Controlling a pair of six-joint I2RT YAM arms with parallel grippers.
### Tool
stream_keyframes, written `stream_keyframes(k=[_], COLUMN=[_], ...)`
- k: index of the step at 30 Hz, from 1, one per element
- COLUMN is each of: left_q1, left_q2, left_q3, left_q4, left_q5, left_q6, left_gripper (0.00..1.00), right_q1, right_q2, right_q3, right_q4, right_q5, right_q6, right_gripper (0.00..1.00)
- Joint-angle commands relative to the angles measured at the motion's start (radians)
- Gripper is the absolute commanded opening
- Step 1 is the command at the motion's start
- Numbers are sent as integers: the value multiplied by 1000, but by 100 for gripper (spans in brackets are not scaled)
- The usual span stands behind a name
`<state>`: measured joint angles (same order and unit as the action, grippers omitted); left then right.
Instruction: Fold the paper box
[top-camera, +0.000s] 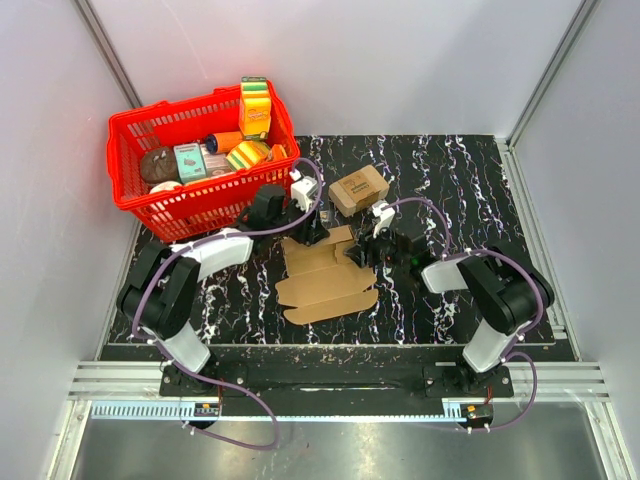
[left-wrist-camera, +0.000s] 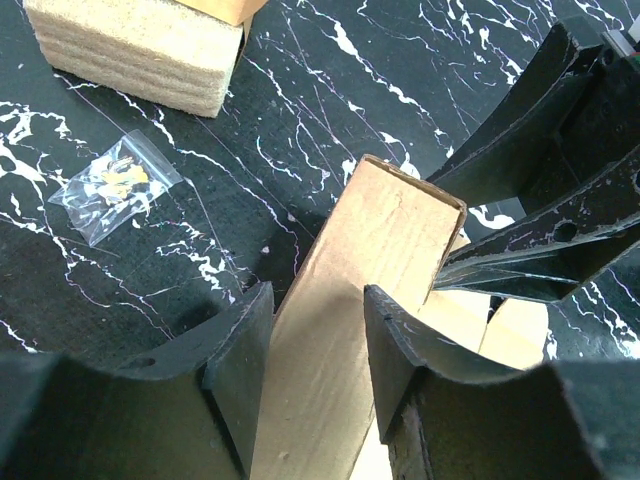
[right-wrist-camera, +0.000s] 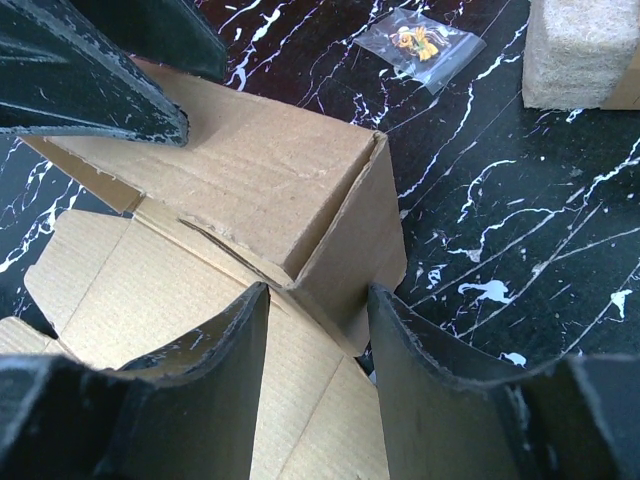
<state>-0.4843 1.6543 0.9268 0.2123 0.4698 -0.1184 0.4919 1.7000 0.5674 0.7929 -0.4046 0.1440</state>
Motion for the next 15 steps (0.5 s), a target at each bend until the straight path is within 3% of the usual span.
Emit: stream_keyframes(k=[1, 15], left_q1=[15, 18], left_q2=[2, 25], left_q3=[33, 35], left_q4=[42, 52], left_q5=[44, 69], left_q6=[-9, -13], left_gripper=[46, 46], right_q1=[8, 8], right_q2=[23, 98], right_q3=[-1, 15], right_q4=[97, 206], right_q5=[-7, -30], right_q6=[15, 28], right_gripper=[50, 50])
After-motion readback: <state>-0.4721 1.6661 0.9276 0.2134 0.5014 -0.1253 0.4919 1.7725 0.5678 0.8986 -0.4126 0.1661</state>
